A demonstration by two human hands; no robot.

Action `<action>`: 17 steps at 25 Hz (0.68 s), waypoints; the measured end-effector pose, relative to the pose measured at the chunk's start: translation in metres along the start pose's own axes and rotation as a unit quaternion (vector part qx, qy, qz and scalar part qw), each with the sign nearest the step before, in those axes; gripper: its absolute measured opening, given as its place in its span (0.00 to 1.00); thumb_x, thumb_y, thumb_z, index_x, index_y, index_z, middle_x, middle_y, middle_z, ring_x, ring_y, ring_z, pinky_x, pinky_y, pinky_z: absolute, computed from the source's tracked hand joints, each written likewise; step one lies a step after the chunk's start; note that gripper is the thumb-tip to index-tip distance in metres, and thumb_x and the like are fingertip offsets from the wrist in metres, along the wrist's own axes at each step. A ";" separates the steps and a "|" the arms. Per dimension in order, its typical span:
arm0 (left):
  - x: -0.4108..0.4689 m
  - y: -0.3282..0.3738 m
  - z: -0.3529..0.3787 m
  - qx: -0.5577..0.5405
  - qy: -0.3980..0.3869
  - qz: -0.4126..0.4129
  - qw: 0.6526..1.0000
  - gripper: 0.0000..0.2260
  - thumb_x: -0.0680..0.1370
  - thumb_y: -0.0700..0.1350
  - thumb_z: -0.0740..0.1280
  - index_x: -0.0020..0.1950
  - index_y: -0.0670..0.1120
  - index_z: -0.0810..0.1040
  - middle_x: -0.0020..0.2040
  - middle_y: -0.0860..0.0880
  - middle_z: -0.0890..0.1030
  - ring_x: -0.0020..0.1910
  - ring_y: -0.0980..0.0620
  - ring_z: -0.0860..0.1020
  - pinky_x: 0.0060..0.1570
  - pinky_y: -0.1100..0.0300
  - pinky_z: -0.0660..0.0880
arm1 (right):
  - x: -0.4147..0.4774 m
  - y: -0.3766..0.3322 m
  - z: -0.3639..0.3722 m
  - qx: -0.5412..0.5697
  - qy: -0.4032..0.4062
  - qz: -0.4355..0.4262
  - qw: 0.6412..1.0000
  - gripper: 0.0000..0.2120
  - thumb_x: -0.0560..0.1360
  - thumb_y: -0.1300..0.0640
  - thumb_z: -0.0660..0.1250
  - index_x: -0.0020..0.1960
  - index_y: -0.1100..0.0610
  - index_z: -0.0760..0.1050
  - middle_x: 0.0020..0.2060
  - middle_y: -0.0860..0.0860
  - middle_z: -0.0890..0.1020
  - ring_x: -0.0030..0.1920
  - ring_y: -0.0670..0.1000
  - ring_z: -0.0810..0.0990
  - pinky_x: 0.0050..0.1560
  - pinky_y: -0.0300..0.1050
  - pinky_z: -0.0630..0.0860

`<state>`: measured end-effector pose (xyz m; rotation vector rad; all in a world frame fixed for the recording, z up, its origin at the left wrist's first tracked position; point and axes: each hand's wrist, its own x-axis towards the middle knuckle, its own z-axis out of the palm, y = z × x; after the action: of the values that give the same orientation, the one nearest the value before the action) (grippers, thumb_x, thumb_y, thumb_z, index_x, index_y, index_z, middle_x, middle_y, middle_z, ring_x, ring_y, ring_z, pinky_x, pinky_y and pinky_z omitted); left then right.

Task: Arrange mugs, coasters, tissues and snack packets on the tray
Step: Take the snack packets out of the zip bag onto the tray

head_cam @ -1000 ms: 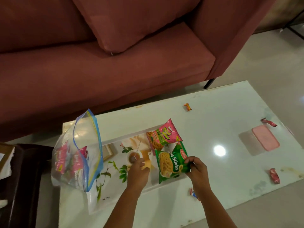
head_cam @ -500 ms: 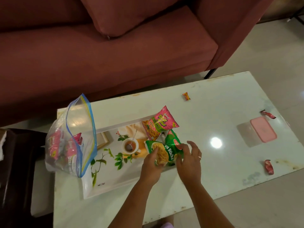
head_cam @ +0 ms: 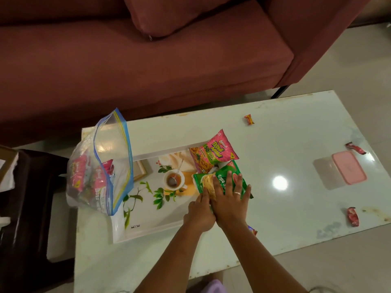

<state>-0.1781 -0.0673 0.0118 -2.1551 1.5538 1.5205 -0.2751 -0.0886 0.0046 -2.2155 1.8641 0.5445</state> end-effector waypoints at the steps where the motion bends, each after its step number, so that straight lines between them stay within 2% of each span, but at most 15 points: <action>1: -0.005 0.001 -0.007 -0.029 0.023 0.000 0.999 0.34 0.77 0.45 0.61 0.78 0.51 0.46 0.77 0.46 0.59 0.73 0.41 0.63 0.69 0.43 0.65 | -0.002 -0.005 -0.007 0.013 -0.005 0.015 1.000 0.32 0.78 0.42 0.52 0.76 0.47 0.43 0.77 0.60 0.48 0.76 0.65 0.41 0.71 0.68 0.41; 4: -0.032 0.012 -0.044 -0.197 0.157 0.032 0.967 0.26 0.76 0.38 0.62 0.74 0.49 0.62 0.72 0.47 0.68 0.71 0.45 0.67 0.69 0.48 0.66 | -0.006 -0.022 -0.041 0.109 -0.018 0.048 0.993 0.29 0.79 0.43 0.52 0.76 0.49 0.47 0.77 0.57 0.50 0.76 0.63 0.43 0.73 0.65 0.45; 6: -0.066 0.008 -0.080 -0.219 0.285 0.091 0.929 0.20 0.76 0.38 0.64 0.68 0.47 0.71 0.67 0.47 0.73 0.68 0.47 0.70 0.68 0.59 0.66 | -0.006 -0.041 -0.072 0.222 0.009 0.004 0.975 0.27 0.79 0.45 0.54 0.76 0.50 0.53 0.77 0.55 0.54 0.76 0.60 0.47 0.74 0.59 0.52; 7: -0.085 0.002 -0.100 -0.185 0.376 0.131 0.899 0.17 0.76 0.40 0.63 0.65 0.47 0.74 0.63 0.48 0.76 0.65 0.49 0.72 0.65 0.65 0.64 | -0.007 -0.052 -0.090 0.295 0.035 -0.039 0.954 0.25 0.79 0.48 0.55 0.75 0.51 0.56 0.75 0.54 0.58 0.76 0.58 0.51 0.73 0.54 0.57; 9: -0.121 -0.030 -0.145 -0.123 0.542 0.200 0.807 0.13 0.77 0.44 0.61 0.60 0.49 0.76 0.56 0.53 0.78 0.59 0.57 0.73 0.61 0.75 0.62 | -0.009 -0.088 -0.130 0.423 0.081 -0.133 0.893 0.20 0.79 0.52 0.57 0.71 0.54 0.66 0.70 0.54 0.70 0.71 0.52 0.64 0.68 0.41 0.61; 10: -0.133 -0.052 -0.165 -0.120 0.593 0.208 0.769 0.12 0.77 0.44 0.60 0.59 0.51 0.76 0.55 0.57 0.77 0.57 0.61 0.73 0.61 0.75 0.63 | -0.011 -0.108 -0.148 0.463 0.095 -0.167 0.865 0.18 0.79 0.54 0.58 0.67 0.54 0.71 0.66 0.53 0.75 0.66 0.50 0.70 0.64 0.37 0.63; 11: -0.141 -0.074 -0.182 -0.154 0.617 0.187 0.749 0.12 0.77 0.44 0.60 0.59 0.52 0.76 0.54 0.59 0.76 0.56 0.63 0.72 0.60 0.72 0.66 | -0.011 -0.131 -0.164 0.484 0.088 -0.190 0.850 0.16 0.79 0.56 0.58 0.65 0.55 0.74 0.62 0.53 0.79 0.62 0.49 0.74 0.61 0.35 0.65; 13: -0.137 -0.113 -0.205 -0.324 0.591 0.077 0.735 0.14 0.77 0.43 0.62 0.60 0.55 0.75 0.58 0.59 0.76 0.55 0.62 0.74 0.55 0.66 0.71 | -0.006 -0.171 -0.181 0.466 0.017 -0.218 0.857 0.16 0.78 0.61 0.57 0.64 0.57 0.75 0.60 0.54 0.80 0.60 0.51 0.77 0.60 0.37 0.68; 15: -0.119 -0.153 -0.213 -0.528 0.488 -0.044 0.693 0.17 0.78 0.42 0.63 0.66 0.53 0.72 0.66 0.50 0.74 0.55 0.56 0.74 0.48 0.64 0.73 | 0.004 -0.211 -0.182 0.401 -0.067 -0.235 0.883 0.18 0.77 0.66 0.58 0.65 0.59 0.73 0.62 0.56 0.78 0.62 0.54 0.76 0.63 0.42 0.70; 17: -0.101 -0.183 -0.207 -0.627 0.390 -0.099 0.667 0.19 0.80 0.43 0.62 0.71 0.50 0.67 0.68 0.44 0.73 0.54 0.50 0.76 0.42 0.61 0.74 | 0.016 -0.240 -0.173 0.350 -0.114 -0.243 0.897 0.20 0.76 0.68 0.58 0.65 0.60 0.73 0.64 0.56 0.77 0.64 0.55 0.75 0.65 0.44 0.70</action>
<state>0.0967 -0.0267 0.1084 -3.8747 -0.1413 1.9444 -0.0118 -0.1235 0.1357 -1.8891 1.0717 0.0138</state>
